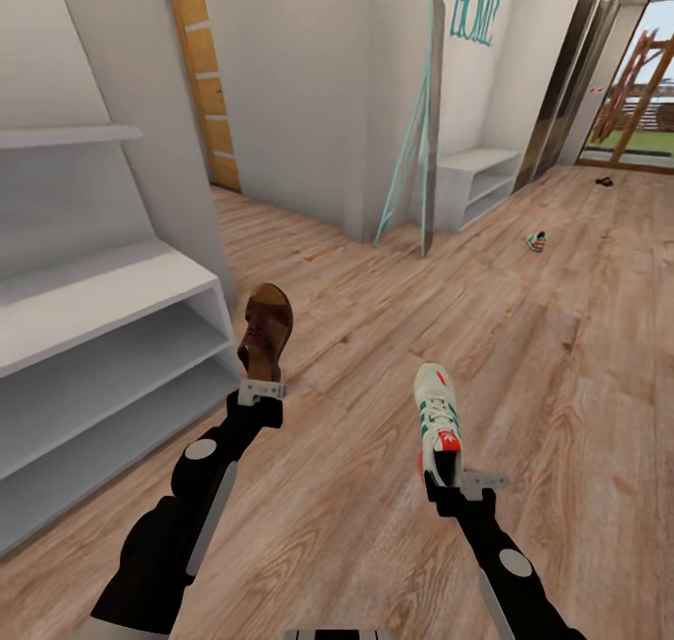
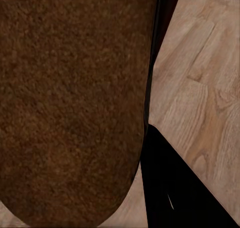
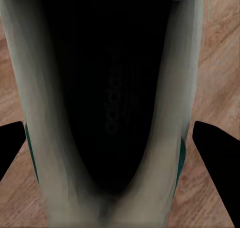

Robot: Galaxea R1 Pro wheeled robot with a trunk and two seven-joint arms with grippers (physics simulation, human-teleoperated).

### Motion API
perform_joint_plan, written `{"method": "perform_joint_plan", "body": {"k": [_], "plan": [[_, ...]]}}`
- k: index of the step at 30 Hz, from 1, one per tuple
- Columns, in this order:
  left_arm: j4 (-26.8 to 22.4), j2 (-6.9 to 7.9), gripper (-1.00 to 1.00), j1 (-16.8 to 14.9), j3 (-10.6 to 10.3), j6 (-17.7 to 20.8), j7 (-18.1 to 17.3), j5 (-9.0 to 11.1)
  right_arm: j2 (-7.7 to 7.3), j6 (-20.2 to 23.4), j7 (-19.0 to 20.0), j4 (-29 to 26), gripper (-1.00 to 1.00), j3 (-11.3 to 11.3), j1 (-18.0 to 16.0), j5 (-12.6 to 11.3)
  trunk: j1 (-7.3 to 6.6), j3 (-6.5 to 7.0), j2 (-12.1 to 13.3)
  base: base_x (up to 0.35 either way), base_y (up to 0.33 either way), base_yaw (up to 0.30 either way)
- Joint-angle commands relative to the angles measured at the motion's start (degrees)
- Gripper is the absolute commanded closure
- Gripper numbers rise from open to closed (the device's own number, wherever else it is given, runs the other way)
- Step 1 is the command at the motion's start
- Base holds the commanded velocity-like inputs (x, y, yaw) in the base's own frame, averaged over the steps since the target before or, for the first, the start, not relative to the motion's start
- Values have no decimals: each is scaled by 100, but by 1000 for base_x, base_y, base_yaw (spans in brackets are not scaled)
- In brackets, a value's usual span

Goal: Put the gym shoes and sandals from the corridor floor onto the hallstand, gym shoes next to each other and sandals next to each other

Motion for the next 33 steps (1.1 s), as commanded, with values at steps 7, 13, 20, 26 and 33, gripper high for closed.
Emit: {"method": "perform_joint_plan", "body": {"k": [7, 13, 20, 26, 33], "plan": [[-5, -3, 100, -4, 2, 34, -30, -22, 0, 32, -5, -12, 100, 1, 0, -2, -1, -5, -2, 0, 0, 299], [-6, -3, 100, -4, -2, 34, -30, -22, -2, 32, -5, -12, 100, -1, 0, -2, -1, -5, -2, 0, 0, 300], [-7, -3, 100, -4, -1, 34, -30, -22, -1, 32, -5, -20, 100, -6, 0, -2, -1, -5, -2, -115, -76, 300], [-7, -3, 100, -4, -3, 34, -30, -23, 0, 32, -5, -18, 100, -7, 0, -2, -1, -5, -2, -38, -24, 300], [-6, -3, 100, -4, -4, 34, -30, -22, -4, 32, -5, -18, 100, -5, 0, -2, -1, -5, -2, -2, -1, 300]]}}
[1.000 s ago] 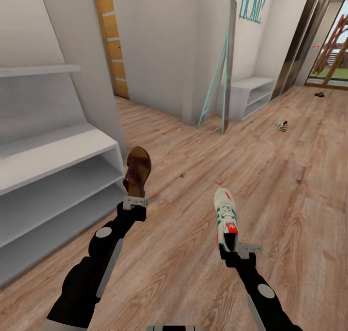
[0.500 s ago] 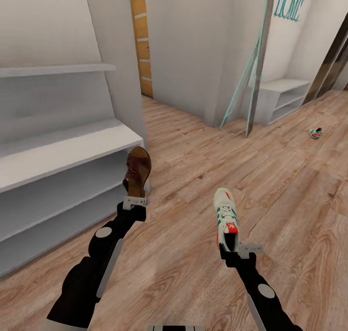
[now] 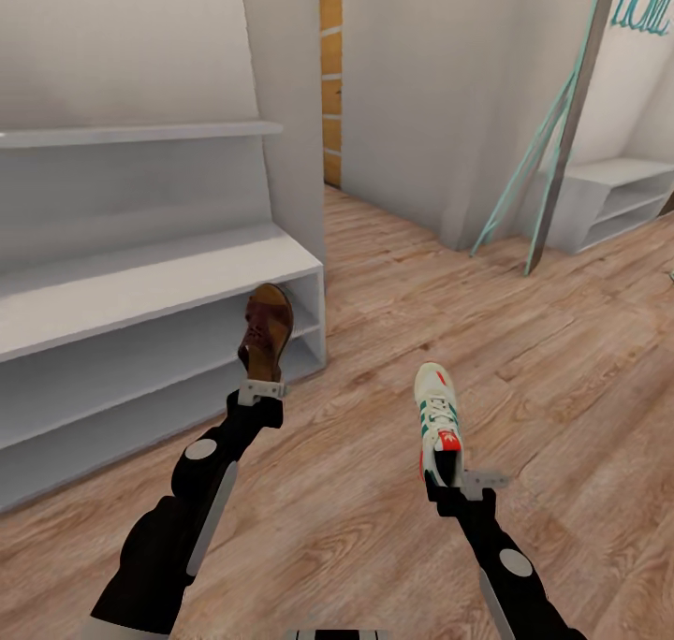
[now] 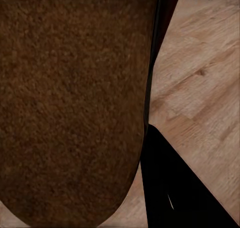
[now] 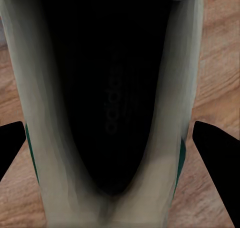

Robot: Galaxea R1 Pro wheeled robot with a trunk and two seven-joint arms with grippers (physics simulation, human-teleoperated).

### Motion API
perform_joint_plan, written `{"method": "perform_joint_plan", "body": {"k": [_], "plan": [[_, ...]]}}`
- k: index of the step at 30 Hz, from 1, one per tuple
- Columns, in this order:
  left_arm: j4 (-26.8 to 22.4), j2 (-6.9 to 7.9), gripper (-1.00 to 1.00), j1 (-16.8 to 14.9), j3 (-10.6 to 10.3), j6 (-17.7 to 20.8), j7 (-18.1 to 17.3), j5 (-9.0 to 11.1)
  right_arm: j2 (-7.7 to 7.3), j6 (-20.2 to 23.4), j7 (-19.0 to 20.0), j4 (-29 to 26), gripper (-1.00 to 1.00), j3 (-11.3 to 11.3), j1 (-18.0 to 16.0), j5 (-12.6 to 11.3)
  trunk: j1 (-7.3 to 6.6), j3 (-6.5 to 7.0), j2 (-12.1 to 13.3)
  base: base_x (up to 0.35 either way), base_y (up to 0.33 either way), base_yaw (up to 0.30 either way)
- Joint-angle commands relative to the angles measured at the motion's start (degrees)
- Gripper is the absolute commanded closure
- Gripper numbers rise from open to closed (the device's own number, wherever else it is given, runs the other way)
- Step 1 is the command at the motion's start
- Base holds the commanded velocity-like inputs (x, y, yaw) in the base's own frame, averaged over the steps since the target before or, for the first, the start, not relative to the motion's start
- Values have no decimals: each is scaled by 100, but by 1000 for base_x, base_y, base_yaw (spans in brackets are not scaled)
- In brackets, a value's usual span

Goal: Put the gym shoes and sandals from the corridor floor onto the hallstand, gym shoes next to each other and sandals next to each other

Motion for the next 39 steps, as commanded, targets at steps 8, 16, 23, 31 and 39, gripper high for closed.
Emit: {"method": "perform_joint_plan", "body": {"k": [8, 16, 23, 31, 39], "plan": [[-8, -3, 100, -4, 4, 34, -30, -21, 2, 32, -5, -9, 100, 5, 1, -2, -1, -5, -2, 0, 0, 300], [-3, -3, 100, -4, 6, 34, -30, -21, 3, 32, -5, -6, 100, 6, 1, -2, -1, -5, -2, 0, 0, 300], [-3, -3, 100, -4, 4, 34, -30, -21, 4, 32, -5, -11, 100, 6, 1, -2, -1, -5, -2, 0, 0, 300], [-3, -3, 100, -4, 3, 34, -30, -21, 3, 32, -5, -15, 100, 5, 1, -2, -1, -5, -2, 0, 0, 300], [-4, -3, 100, -4, 4, 34, -30, -21, 3, 32, -5, -15, 100, 6, 1, -2, -1, -5, -2, 0, 0, 300]]}}
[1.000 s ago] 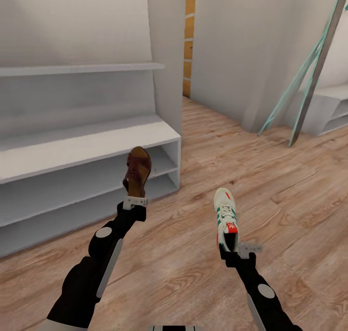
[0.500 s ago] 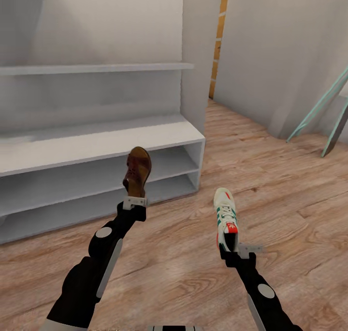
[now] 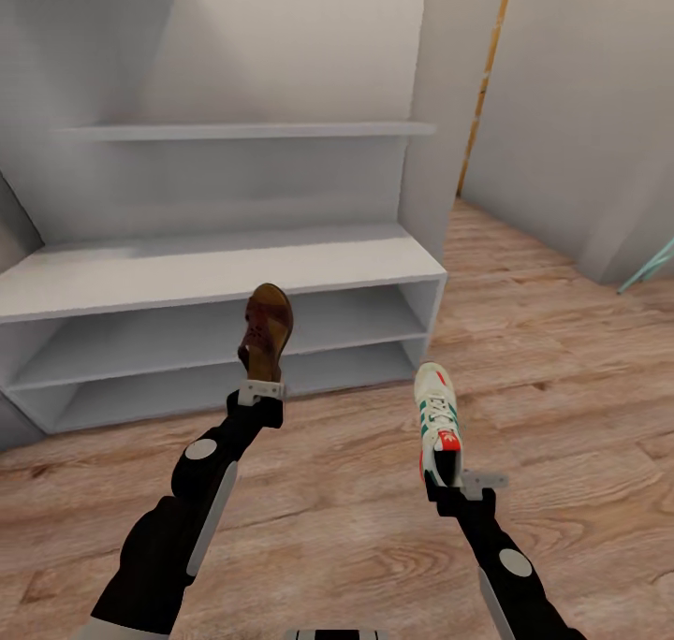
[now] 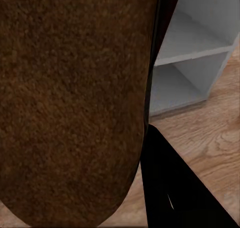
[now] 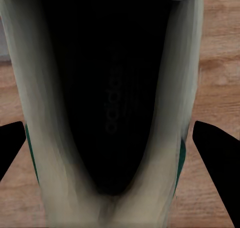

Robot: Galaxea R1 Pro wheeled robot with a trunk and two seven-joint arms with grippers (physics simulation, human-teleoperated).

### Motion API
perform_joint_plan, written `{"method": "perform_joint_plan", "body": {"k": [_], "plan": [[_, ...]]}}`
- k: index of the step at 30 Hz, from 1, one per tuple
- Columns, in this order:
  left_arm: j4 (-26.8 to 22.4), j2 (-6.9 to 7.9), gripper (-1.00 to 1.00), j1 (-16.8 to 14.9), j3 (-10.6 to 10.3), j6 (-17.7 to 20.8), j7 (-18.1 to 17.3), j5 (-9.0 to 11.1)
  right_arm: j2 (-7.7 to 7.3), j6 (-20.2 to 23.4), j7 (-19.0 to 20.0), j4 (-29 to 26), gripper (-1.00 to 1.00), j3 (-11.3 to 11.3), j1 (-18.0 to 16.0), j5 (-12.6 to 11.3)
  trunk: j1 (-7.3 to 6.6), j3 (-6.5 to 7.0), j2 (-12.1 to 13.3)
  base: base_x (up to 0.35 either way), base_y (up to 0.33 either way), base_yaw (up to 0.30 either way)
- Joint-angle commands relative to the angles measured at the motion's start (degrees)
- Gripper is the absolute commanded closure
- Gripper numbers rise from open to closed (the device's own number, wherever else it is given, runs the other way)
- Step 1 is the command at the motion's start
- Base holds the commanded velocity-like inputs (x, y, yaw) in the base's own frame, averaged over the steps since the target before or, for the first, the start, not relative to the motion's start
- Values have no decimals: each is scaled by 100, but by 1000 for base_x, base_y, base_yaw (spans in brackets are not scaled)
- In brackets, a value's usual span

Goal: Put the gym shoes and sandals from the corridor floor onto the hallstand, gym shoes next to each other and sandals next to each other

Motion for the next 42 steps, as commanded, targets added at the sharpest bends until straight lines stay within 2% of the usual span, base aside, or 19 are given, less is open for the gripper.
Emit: {"method": "perform_joint_plan", "body": {"k": [1, 24, 42], "plan": [[-7, -3, 100, -4, 4, 34, -30, -22, 0, 32, -5, -12, 100, 1, 0, -2, -1, -5, -2, 0, 0, 300], [-11, -3, 100, -4, 8, 34, -30, -22, -4, 32, -5, -12, 100, -2, 0, -2, -1, -5, -2, 0, 0, 293], [-13, -3, 100, -4, 9, 34, -30, -22, -9, 32, -5, -32, 100, -5, 4, -5, -1, -5, -2, 0, 58, 15]]}}
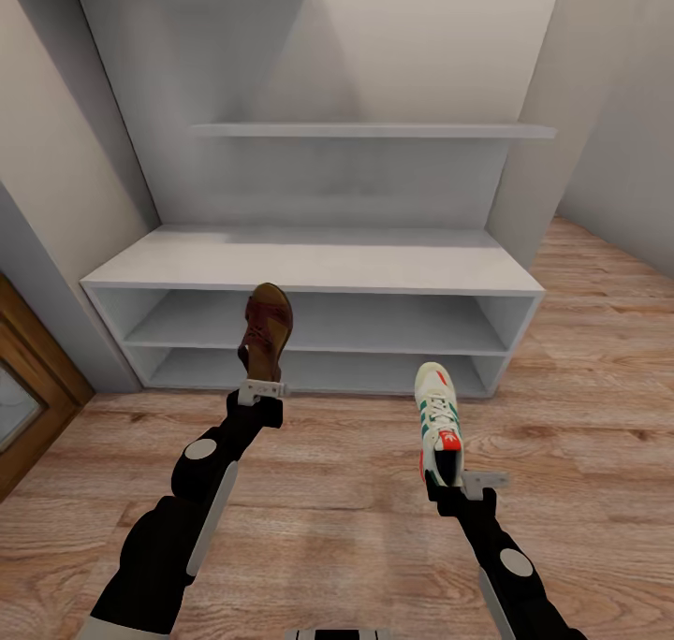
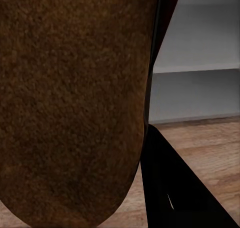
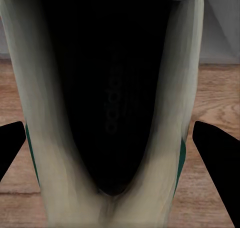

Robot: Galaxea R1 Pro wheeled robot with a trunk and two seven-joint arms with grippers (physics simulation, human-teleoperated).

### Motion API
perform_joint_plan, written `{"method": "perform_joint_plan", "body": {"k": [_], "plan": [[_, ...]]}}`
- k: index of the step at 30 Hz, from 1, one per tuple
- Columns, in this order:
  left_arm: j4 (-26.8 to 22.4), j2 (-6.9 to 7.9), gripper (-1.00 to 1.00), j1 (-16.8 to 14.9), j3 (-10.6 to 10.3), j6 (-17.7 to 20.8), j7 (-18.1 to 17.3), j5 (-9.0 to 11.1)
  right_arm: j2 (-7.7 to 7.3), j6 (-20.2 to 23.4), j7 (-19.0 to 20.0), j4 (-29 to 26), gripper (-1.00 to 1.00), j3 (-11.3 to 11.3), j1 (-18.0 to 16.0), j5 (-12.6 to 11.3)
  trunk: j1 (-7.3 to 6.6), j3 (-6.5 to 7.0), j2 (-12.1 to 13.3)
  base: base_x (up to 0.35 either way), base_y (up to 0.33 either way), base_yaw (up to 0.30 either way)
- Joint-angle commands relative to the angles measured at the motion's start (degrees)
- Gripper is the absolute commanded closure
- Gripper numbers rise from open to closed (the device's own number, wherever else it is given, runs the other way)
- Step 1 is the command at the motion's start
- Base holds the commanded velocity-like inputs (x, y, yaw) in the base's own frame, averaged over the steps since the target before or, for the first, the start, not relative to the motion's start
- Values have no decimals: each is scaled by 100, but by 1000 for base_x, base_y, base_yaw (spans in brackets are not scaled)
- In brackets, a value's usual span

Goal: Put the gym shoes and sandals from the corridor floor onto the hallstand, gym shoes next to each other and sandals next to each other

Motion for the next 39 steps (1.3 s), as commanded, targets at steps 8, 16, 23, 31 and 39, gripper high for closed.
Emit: {"method": "perform_joint_plan", "body": {"k": [8, 16, 23, 31, 39], "plan": [[-7, -2, 100, -2, 2, 34, -28, -20, -8, 37, -5, -7, 100, -1, 4, -1, -1, -5, -2, 0, 0, 0], [-1, -37, 100, -2, -5, 1020, -15, -30, -12, 457, 3, -193, 100, -38, 1, -17, -1, -5, -2, 0, 0, 0], [1605, 28, 100, 166, 95, 1108, -11, -61, -56, 1128, 28, -235, 100, -1889, -1, -534, -1, -5, -2, 0, 0, 0], [2004, 119, 100, 190, 449, 901, -21, -76, -467, 2005, 55, -237, 100, -4999, 3, -710, -1, -5, -2, 0, 0, 0], [2006, 122, 100, 174, 480, 921, -14, -81, -2508, 3972, 45, -333, 100, -7000, -1, -686, -1, -5, -2, 0, 0, 0]]}}
